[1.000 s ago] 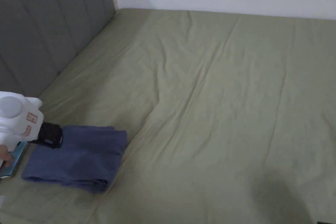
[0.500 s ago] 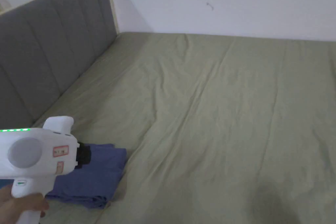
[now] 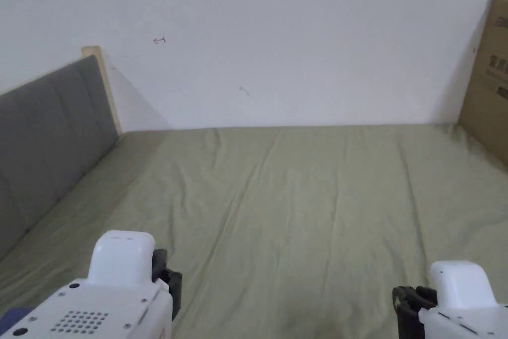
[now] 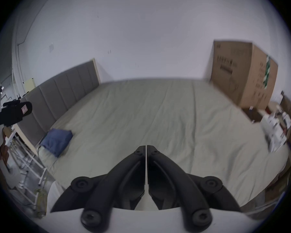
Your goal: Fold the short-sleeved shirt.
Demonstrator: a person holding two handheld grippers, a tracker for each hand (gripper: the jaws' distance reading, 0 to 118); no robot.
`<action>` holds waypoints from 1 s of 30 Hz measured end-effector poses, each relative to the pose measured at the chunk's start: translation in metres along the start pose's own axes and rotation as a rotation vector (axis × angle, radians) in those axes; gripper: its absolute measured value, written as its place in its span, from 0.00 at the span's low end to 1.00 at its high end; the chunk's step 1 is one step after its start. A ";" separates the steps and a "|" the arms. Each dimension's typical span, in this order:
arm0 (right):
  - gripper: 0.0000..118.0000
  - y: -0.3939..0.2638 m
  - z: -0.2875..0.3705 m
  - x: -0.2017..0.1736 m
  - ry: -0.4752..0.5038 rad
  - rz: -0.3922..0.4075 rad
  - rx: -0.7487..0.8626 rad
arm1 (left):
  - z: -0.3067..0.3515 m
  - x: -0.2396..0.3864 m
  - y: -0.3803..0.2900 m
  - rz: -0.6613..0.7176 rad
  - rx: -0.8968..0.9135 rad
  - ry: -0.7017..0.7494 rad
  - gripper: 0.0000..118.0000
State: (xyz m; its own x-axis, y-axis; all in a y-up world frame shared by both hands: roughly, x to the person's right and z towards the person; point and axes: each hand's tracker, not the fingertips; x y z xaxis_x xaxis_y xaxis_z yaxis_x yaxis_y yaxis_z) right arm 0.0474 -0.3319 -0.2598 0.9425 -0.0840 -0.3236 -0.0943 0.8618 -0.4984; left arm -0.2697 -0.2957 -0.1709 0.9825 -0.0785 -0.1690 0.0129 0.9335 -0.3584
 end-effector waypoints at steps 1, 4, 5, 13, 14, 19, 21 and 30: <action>0.01 0.004 0.003 0.006 -0.028 0.013 0.050 | 0.006 0.005 0.003 -0.006 0.026 -0.012 0.00; 0.01 0.019 0.025 0.002 -0.109 0.047 0.184 | 0.021 0.023 0.015 -0.017 0.086 0.012 0.00; 0.01 0.023 0.034 -0.003 -0.122 0.040 0.232 | 0.025 0.025 0.018 0.013 0.116 0.014 0.00; 0.01 0.044 0.072 -0.035 -0.210 0.095 0.378 | 0.042 0.049 0.046 0.006 0.201 0.014 0.00; 0.01 0.046 0.075 -0.035 -0.174 0.059 0.367 | 0.044 0.048 0.047 0.022 0.214 0.002 0.00; 0.01 0.047 0.076 -0.030 -0.159 0.016 0.349 | 0.043 0.054 0.053 0.001 0.225 0.036 0.00; 0.01 0.048 0.073 -0.022 -0.169 0.016 0.345 | 0.042 0.053 0.054 0.018 0.215 0.027 0.00; 0.02 0.050 0.066 -0.021 -0.168 0.013 0.323 | 0.033 0.056 0.048 0.036 0.200 0.060 0.00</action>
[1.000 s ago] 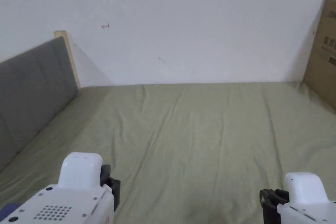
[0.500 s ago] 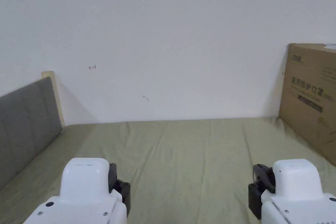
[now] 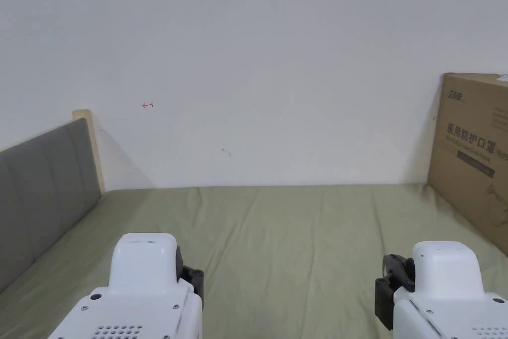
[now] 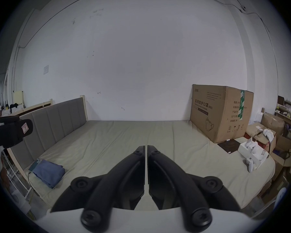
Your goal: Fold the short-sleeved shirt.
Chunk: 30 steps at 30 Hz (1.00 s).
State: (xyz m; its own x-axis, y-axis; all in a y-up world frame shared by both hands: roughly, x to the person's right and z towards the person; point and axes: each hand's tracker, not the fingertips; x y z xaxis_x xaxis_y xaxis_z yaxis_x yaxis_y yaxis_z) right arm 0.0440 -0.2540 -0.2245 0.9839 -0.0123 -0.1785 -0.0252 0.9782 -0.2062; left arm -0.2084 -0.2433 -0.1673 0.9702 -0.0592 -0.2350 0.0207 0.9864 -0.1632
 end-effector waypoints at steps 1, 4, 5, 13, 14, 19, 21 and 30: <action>0.02 0.000 0.000 -0.001 -0.003 0.005 0.001 | -0.001 0.001 -0.001 -0.008 0.000 0.010 0.00; 0.02 -0.001 -0.001 -0.003 0.010 0.009 -0.001 | -0.002 -0.001 -0.003 -0.004 0.001 0.024 0.00; 0.02 -0.001 -0.002 -0.004 0.014 0.012 0.000 | -0.003 -0.002 -0.003 0.003 0.000 0.020 0.00; 0.50 -0.004 -0.007 -0.003 0.024 -0.004 -0.005 | -0.007 -0.006 -0.006 0.020 -0.017 0.015 0.49; 0.69 -0.004 -0.009 -0.003 0.023 -0.002 -0.010 | -0.009 -0.006 -0.007 0.024 -0.032 0.009 0.71; 0.95 -0.010 -0.004 -0.008 -0.017 0.041 0.036 | -0.013 -0.007 -0.011 0.042 -0.045 0.013 1.00; 0.98 -0.010 -0.006 -0.010 -0.029 0.047 0.031 | -0.014 -0.004 -0.012 0.004 -0.044 0.043 1.00; 0.98 -0.009 -0.005 -0.018 -0.053 0.056 0.039 | -0.006 0.000 -0.012 -0.023 -0.011 -0.032 1.00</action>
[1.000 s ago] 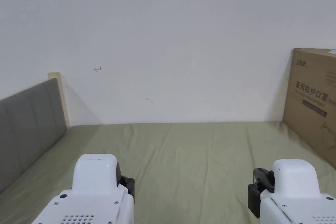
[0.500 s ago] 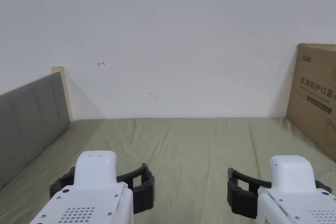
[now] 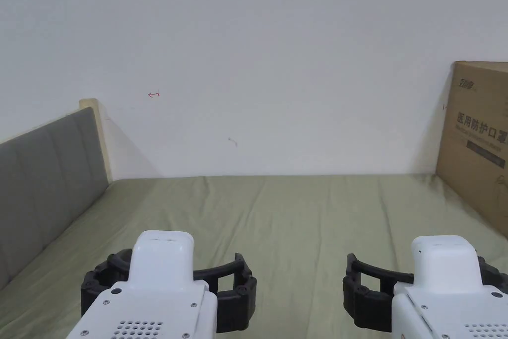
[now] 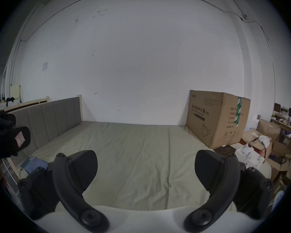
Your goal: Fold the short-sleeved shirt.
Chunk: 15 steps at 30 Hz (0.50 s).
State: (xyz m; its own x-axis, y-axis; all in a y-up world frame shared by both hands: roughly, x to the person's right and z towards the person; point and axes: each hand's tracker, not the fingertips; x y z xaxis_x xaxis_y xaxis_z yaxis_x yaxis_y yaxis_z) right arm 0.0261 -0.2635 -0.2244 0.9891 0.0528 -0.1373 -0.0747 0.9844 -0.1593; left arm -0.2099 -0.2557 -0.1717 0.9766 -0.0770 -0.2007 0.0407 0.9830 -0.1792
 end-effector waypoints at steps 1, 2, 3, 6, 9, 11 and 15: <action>0.98 0.000 0.001 -0.001 -0.003 0.004 0.005 | 0.001 -0.001 0.000 0.005 0.002 0.000 1.00; 0.98 0.000 0.001 -0.001 -0.004 0.007 0.004 | 0.001 -0.001 0.001 0.013 0.000 0.001 1.00; 0.98 0.000 0.002 -0.001 -0.006 0.005 0.003 | 0.002 -0.001 0.002 0.019 -0.001 0.013 1.00; 0.98 0.002 0.004 0.000 0.004 -0.018 0.000 | 0.001 0.000 0.002 -0.010 0.002 0.049 1.00; 0.98 0.004 0.004 0.000 0.014 -0.025 -0.005 | 0.002 0.000 0.003 -0.012 -0.004 0.041 1.00; 0.98 0.005 0.003 -0.001 0.011 -0.020 -0.009 | 0.004 -0.004 0.005 0.054 -0.028 0.004 1.00; 0.98 0.005 0.003 0.000 0.010 -0.020 -0.013 | 0.001 -0.004 0.005 0.045 -0.049 0.034 1.00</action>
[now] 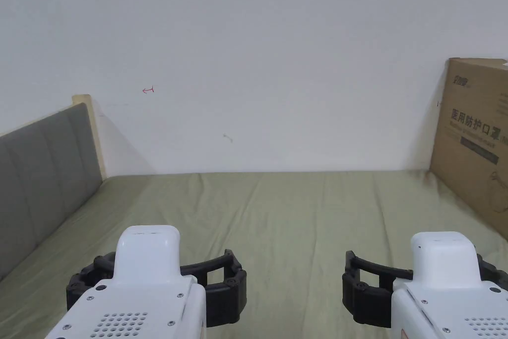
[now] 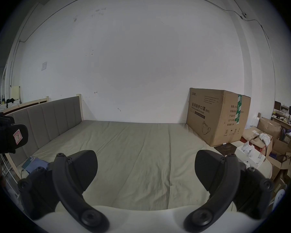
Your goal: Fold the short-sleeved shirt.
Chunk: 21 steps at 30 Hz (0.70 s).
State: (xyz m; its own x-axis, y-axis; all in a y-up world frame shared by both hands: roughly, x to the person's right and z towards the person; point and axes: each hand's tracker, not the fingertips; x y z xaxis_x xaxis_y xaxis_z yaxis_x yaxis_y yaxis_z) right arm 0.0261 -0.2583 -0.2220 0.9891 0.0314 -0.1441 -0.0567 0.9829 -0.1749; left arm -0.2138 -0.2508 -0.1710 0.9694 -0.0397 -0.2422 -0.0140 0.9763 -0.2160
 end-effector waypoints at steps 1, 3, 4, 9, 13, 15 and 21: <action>0.98 0.000 0.000 0.000 0.003 0.000 -0.002 | -0.001 -0.001 -0.001 0.000 0.002 -0.003 1.00; 0.98 -0.003 -0.004 0.005 -0.001 0.003 -0.002 | -0.002 -0.002 -0.001 0.011 -0.008 -0.010 1.00; 0.98 -0.003 -0.004 0.005 -0.003 0.007 -0.003 | -0.003 -0.004 -0.002 0.017 -0.009 -0.020 1.00; 0.98 -0.005 -0.008 0.009 -0.003 0.006 -0.002 | -0.003 -0.003 -0.003 -0.006 0.025 -0.002 1.00; 0.98 -0.007 -0.011 0.012 -0.002 0.001 0.000 | -0.002 -0.004 -0.003 -0.018 0.034 -0.013 1.00; 0.98 -0.007 -0.011 0.013 -0.002 -0.006 -0.003 | -0.003 -0.004 -0.005 -0.011 0.038 -0.016 1.00; 0.98 -0.009 -0.012 0.015 -0.002 -0.007 -0.003 | -0.005 -0.006 -0.005 0.007 0.052 -0.013 1.00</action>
State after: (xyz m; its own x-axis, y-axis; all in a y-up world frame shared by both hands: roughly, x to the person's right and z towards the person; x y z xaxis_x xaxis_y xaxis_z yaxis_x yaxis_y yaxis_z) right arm 0.0395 -0.2686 -0.2345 0.9897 0.0249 -0.1407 -0.0502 0.9826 -0.1790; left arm -0.2210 -0.2564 -0.1726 0.9725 -0.0303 -0.2311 -0.0083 0.9864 -0.1643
